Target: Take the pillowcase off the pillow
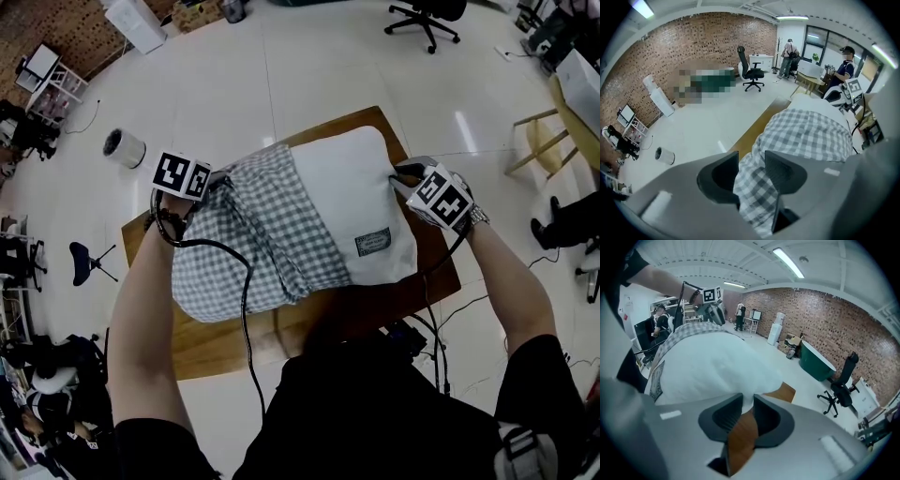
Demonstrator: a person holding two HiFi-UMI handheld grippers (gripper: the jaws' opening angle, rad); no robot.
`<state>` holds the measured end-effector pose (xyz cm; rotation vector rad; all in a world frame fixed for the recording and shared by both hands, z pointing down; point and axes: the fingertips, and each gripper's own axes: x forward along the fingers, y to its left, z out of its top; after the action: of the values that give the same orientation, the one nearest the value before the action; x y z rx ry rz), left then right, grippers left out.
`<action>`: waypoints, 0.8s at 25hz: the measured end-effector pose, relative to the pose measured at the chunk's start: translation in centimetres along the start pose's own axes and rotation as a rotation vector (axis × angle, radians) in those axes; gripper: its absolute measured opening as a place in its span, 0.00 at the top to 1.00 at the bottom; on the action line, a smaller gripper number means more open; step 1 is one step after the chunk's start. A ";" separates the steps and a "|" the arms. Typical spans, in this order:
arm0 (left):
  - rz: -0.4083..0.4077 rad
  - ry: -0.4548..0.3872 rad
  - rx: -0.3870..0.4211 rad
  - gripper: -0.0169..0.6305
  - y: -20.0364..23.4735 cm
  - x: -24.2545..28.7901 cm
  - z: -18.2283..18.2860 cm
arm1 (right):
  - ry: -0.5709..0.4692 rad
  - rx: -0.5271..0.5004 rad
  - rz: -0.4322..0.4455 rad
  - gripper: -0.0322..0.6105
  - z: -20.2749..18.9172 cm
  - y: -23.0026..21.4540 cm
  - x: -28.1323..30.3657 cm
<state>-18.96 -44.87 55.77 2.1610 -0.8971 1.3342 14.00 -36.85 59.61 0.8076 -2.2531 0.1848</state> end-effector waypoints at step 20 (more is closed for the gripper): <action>0.012 -0.210 0.006 0.67 -7.2 -7.6 -4.3 | -0.075 -0.137 0.009 0.63 3.7 9.8 -5.0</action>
<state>-18.86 -34.84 50.62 2.3351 -0.9864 1.1314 8.63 -27.90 54.55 0.7420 -2.3113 0.0043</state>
